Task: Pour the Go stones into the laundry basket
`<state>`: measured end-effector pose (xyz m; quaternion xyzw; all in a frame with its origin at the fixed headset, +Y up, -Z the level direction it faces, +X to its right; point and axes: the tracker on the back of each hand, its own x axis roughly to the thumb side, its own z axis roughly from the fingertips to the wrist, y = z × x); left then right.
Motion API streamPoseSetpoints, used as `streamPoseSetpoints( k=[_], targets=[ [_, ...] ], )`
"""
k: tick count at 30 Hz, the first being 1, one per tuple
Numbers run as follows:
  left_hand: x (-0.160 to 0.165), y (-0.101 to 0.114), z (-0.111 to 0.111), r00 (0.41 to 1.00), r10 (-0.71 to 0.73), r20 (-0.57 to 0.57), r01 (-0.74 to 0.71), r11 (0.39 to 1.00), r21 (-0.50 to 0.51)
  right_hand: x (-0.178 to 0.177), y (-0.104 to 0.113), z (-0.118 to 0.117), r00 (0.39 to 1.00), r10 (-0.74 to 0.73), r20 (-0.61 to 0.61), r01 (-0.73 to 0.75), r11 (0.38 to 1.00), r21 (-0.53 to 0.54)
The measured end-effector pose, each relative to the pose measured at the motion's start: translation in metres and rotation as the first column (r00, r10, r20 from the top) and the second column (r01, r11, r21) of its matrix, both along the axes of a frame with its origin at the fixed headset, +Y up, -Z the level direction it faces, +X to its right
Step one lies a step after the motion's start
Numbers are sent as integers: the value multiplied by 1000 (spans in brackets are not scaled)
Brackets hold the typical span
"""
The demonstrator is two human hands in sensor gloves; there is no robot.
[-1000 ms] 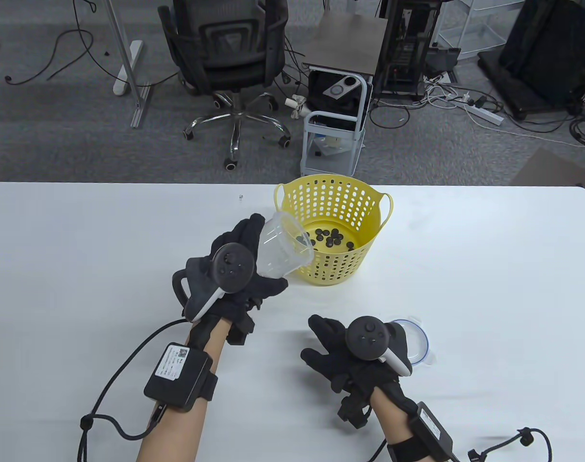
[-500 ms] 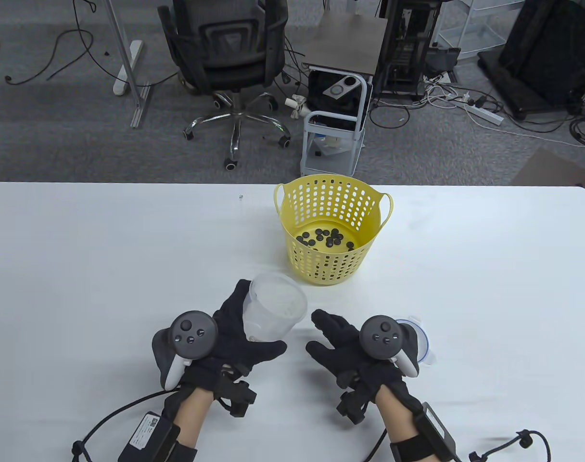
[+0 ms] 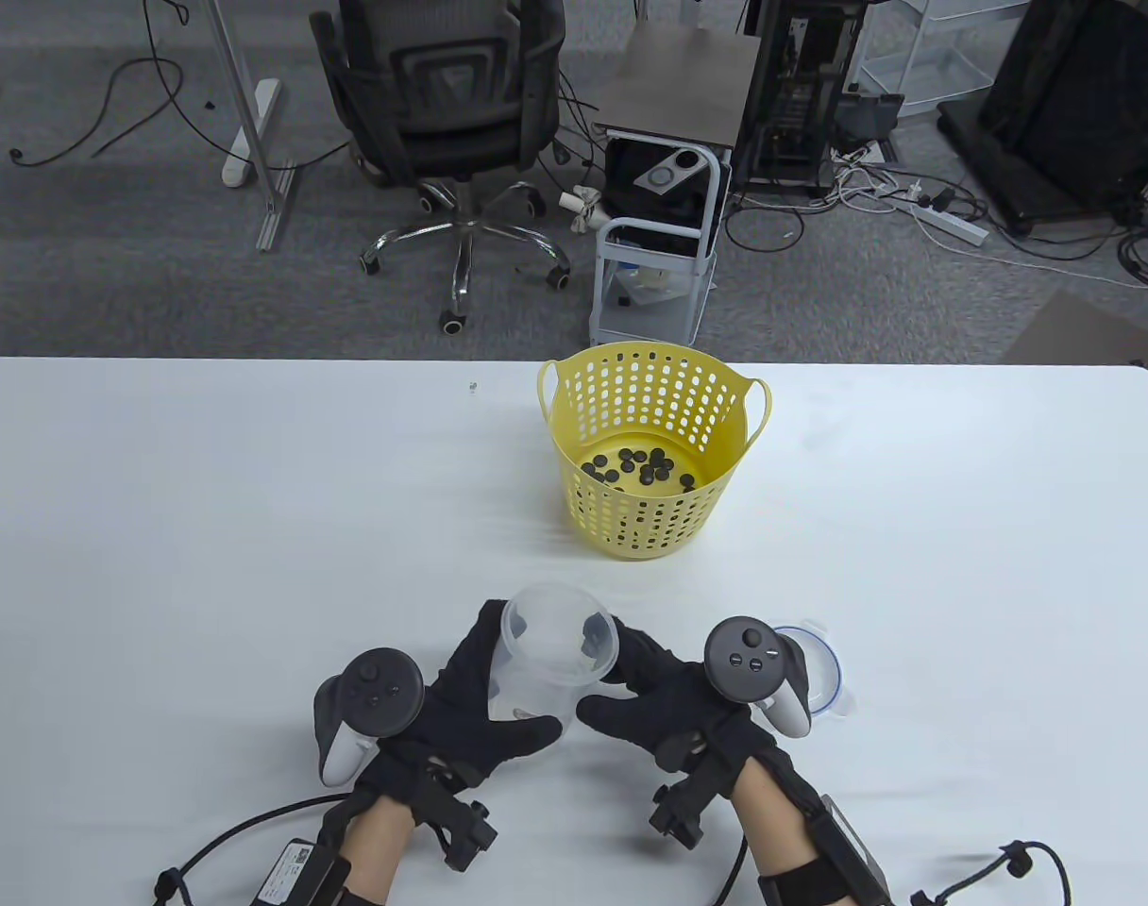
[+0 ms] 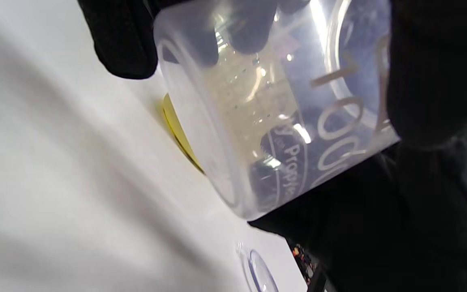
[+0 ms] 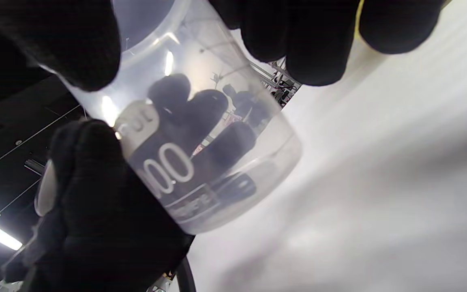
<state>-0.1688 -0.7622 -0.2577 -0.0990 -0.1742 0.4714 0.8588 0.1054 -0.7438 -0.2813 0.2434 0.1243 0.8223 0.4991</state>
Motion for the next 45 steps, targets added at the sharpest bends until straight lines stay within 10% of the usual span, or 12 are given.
streamPoseSetpoints(
  k=[14, 32, 37, 45],
  targets=[
    [16, 4, 5, 958, -286, -1, 282, 946, 159, 18, 9, -2, 995, 95, -39, -96, 995, -33],
    [22, -4, -3, 869, -484, 99, 471, 873, 130, 27, -10, -11, 949, 307, -74, -315, 936, -159],
    [11, 9, 0, 842, -539, 13, 527, 829, 186, 61, 9, -13, 839, 483, 250, -491, 870, -34],
    [-1, 19, -7, 829, -534, -164, 559, 797, 228, 114, -19, -22, 612, 634, 472, -587, 765, -265]
  ],
)
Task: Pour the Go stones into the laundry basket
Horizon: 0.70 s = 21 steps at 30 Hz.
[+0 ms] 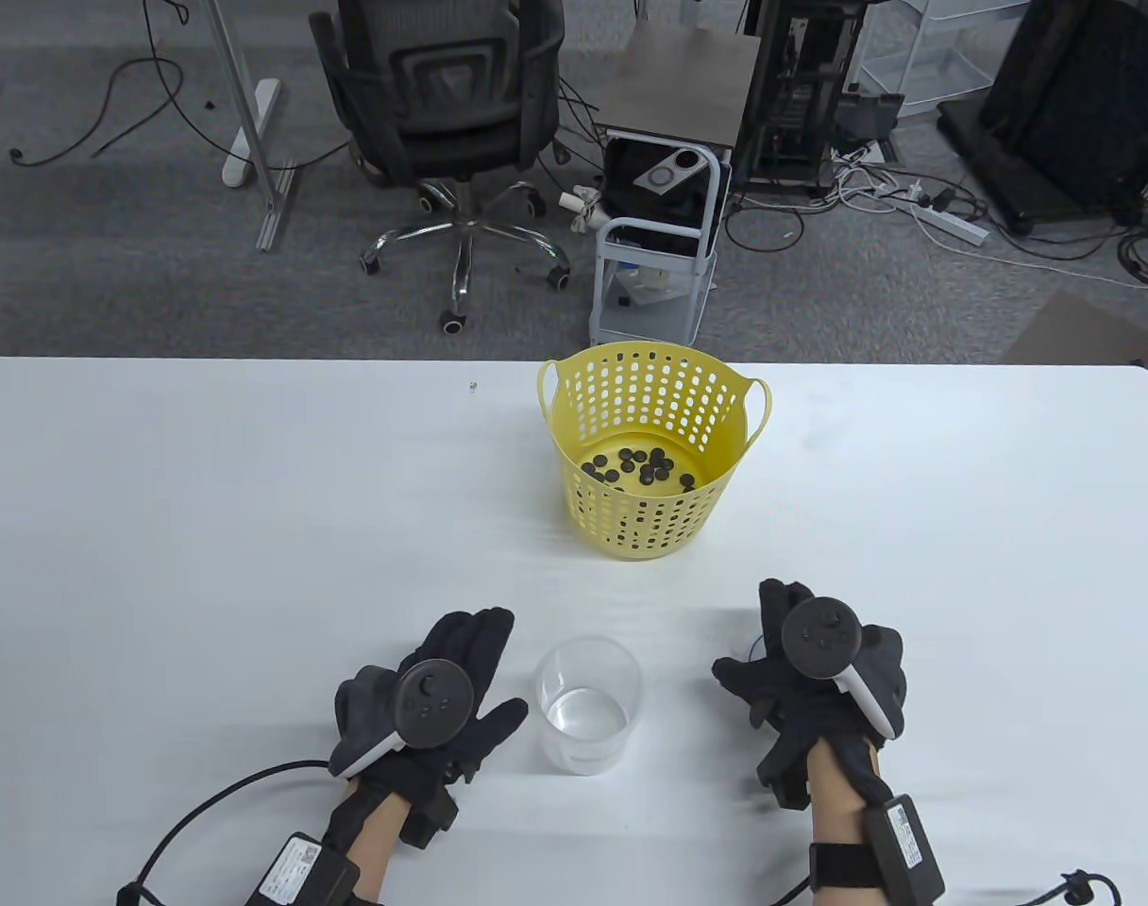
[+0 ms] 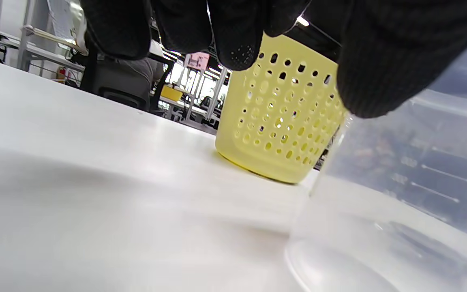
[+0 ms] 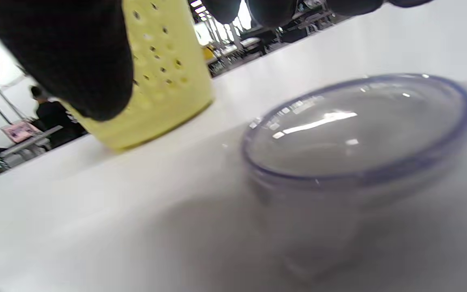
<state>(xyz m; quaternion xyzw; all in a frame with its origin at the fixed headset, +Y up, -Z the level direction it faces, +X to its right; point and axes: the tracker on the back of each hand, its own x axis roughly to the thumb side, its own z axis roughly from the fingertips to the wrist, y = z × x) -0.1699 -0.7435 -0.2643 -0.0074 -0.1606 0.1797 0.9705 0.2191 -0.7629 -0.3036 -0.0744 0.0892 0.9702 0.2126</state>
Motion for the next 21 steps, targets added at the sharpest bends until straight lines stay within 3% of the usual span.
streamPoseSetpoints(
  k=[6, 11, 16, 21],
  targets=[
    [-3, 2, -3, 1000, 14, -4, -14, 1000, 12, 8, -24, -7, 994, 94, 46, -88, 987, -131],
    [-2, 5, -1, 1000, 24, -1, -24, 999, 30, 3, -30, -8, 986, 165, 20, -160, 973, -168],
    [-4, 7, 2, 998, 56, -2, -55, 997, 51, -3, -25, -10, 991, 121, -55, -125, 990, -68],
    [-7, 8, -1, 994, 103, -23, -102, 994, 50, -13, 20, 0, 981, -100, -167, 133, 971, 197]
  ],
)
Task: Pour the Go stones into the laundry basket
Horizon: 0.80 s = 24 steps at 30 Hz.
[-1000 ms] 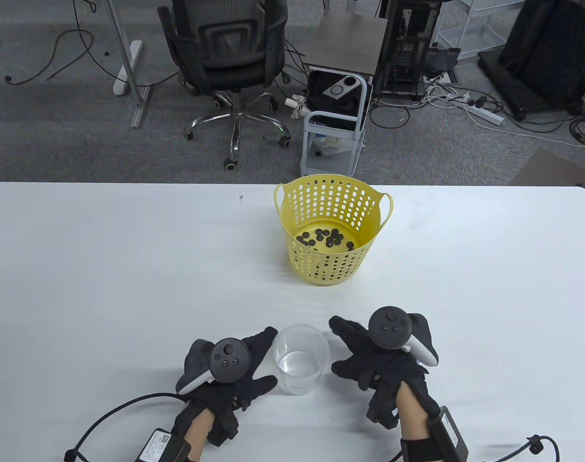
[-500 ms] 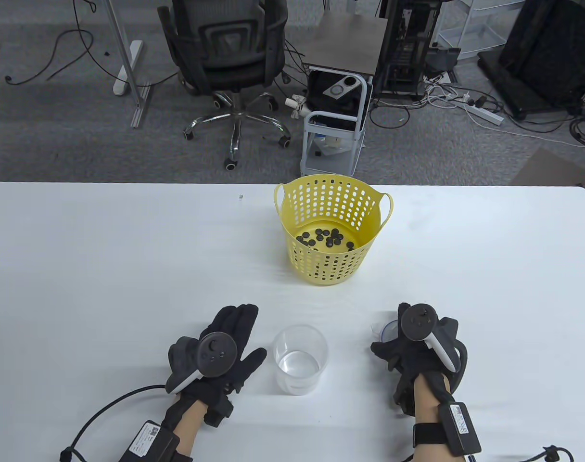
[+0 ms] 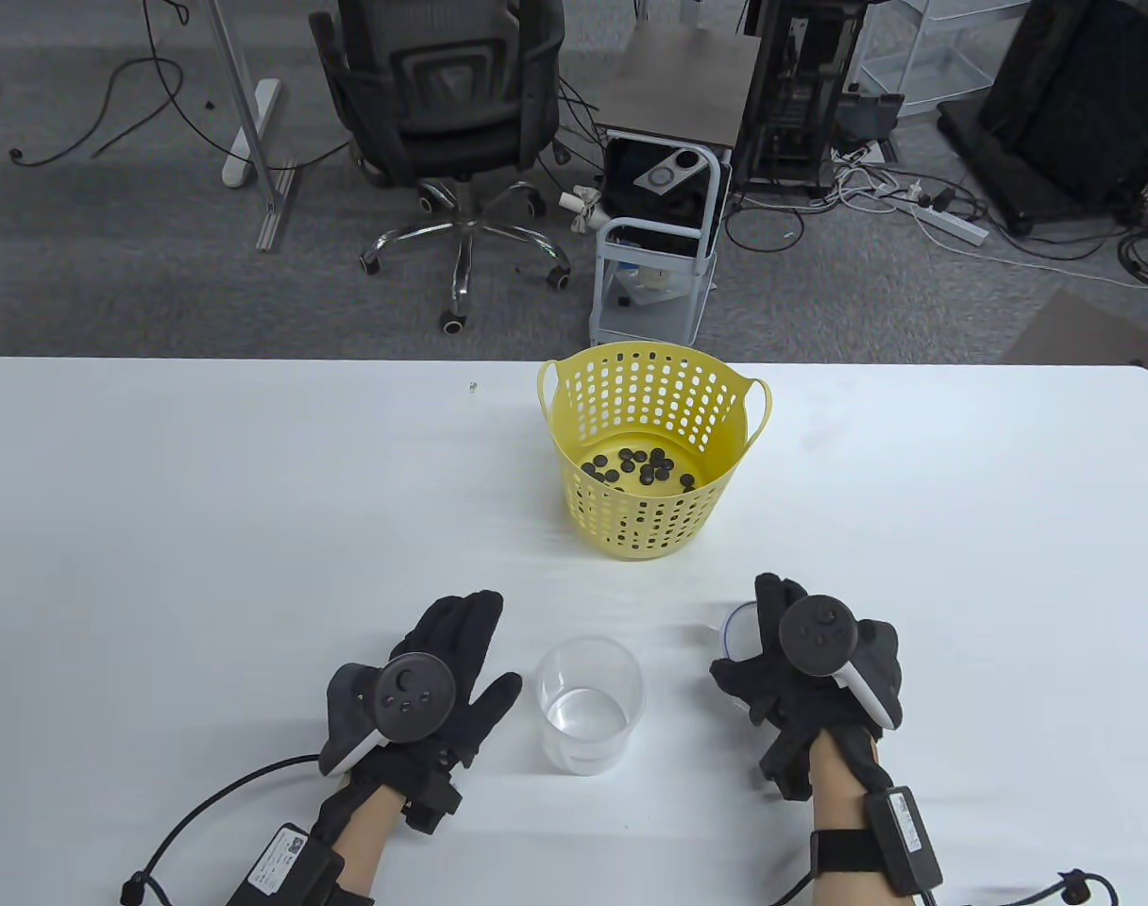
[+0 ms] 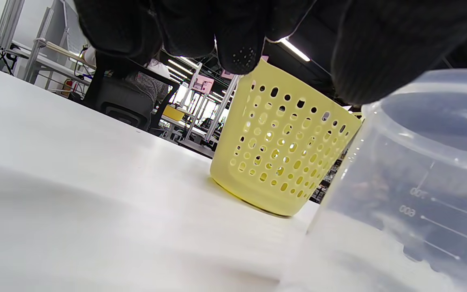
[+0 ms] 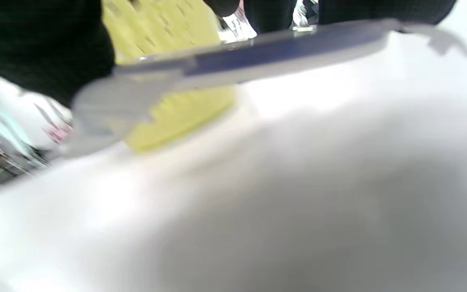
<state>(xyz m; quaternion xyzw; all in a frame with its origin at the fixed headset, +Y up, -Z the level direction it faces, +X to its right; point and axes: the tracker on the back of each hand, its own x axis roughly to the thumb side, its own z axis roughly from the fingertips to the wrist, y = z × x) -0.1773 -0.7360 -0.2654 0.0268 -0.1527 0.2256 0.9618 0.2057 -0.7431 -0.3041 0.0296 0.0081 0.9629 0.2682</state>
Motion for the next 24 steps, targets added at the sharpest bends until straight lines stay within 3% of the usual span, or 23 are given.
streamPoseSetpoints(
  k=[3, 7, 15, 19, 24],
  targets=[
    [-2, 2, -1, 1000, -6, -19, 6, 1000, 25, -17, 31, 15, 993, -75, -96, 91, 981, 172],
    [-9, 5, -1, 999, -17, -41, 19, 998, 54, -54, 60, 36, 976, -62, -209, 130, 936, 327],
    [-25, 6, -7, 995, 39, -90, -36, 999, 40, -112, 65, 54, 929, 60, -365, 83, 929, 361],
    [-23, 11, -4, 994, 44, -96, -35, 995, 94, -131, 65, 60, 909, 158, -386, 7, 919, 395],
    [-25, 18, 2, 974, 191, -124, -167, 969, 180, -144, 59, 62, 895, 202, -399, -36, 922, 385]
  ],
)
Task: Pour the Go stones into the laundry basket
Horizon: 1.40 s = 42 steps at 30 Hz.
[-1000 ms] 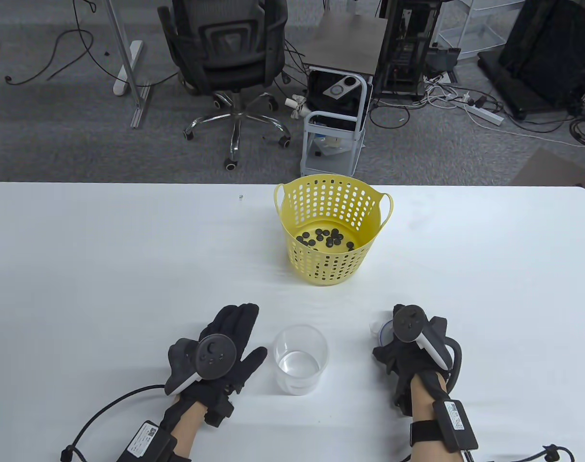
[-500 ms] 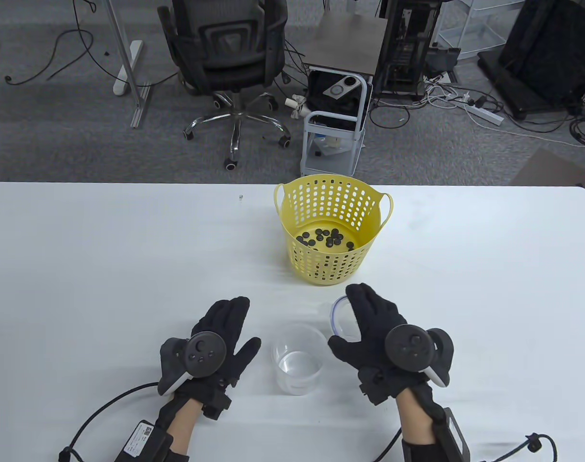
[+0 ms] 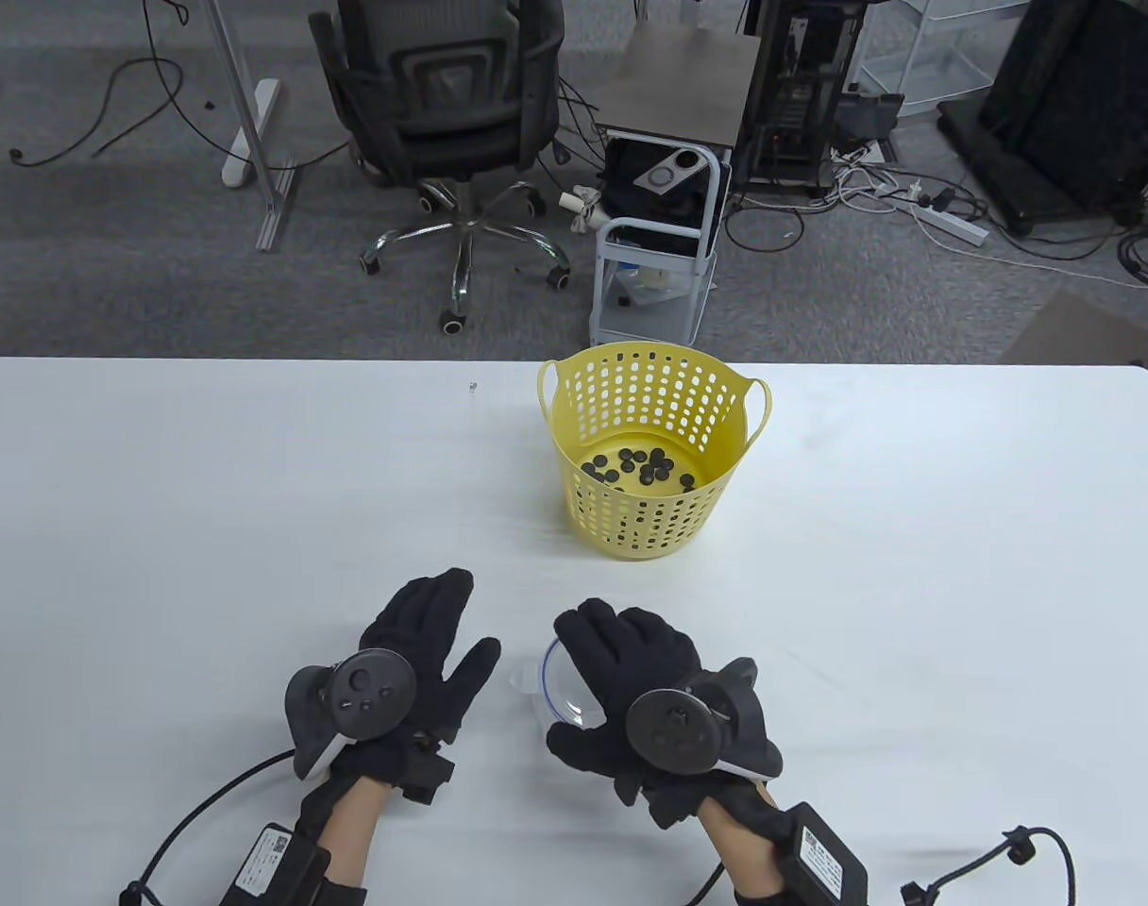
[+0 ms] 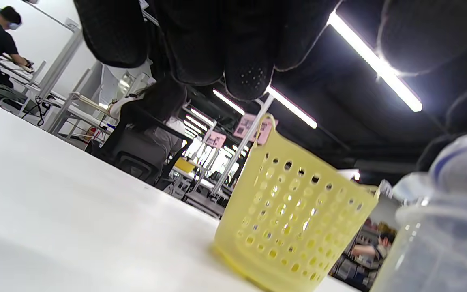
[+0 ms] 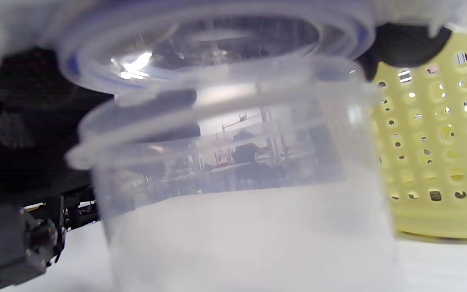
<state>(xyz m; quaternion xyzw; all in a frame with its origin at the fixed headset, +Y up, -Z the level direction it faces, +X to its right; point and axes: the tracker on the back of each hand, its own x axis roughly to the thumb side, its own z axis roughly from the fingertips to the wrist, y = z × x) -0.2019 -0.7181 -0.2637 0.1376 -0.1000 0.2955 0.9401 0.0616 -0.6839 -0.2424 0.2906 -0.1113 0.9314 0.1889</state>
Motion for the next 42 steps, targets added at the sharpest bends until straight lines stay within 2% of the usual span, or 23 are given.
streamPoseSetpoints(
  k=[6, 10, 12, 15, 18, 21, 24, 28, 33, 38, 40, 42],
  targets=[
    [3, -7, 0, 993, 120, 7, -119, 989, -85, -6, -12, -3, 998, 54, 17, -53, 999, -8],
    [14, -17, -1, 990, 131, 53, -120, 978, -170, -2, -17, -3, 1000, 17, 21, -17, 1000, -6],
    [20, -19, -1, 990, 126, 65, -112, 977, -179, 1, -19, -4, 1000, -7, 15, 8, 1000, -25],
    [25, -21, 0, 989, 137, 59, -124, 976, -177, 13, -20, -4, 992, -119, 36, 120, 992, -25],
    [27, -21, 3, 981, 185, 51, -171, 965, -199, 33, -18, -10, 964, -243, 111, 249, 967, -46],
    [31, -23, 5, 972, 229, 49, -211, 949, -235, 51, -23, -19, 914, -348, 208, 379, 915, -138],
    [37, -27, 4, 966, 255, 42, -234, 930, -283, 58, -37, -26, 846, -456, 276, 521, 817, -247],
    [42, -37, 2, 955, 293, 54, -252, 892, -375, 56, -52, -30, 783, -526, 332, 619, 711, -334],
    [48, -48, 0, 952, 298, 73, -238, 868, -436, 52, -65, -33, 780, -532, 330, 626, 668, -402],
    [53, -54, -2, 942, 317, 109, -226, 841, -491, 49, -81, -39, 792, -525, 312, 605, 603, -519],
    [54, -54, -2, 945, 302, 122, -205, 842, -499, 48, -85, -40, 766, -562, 311, 627, 549, -552],
    [55, -56, -3, 940, 310, 139, -195, 828, -526, 47, -88, -40, 751, -578, 319, 640, 521, -564]
  ],
)
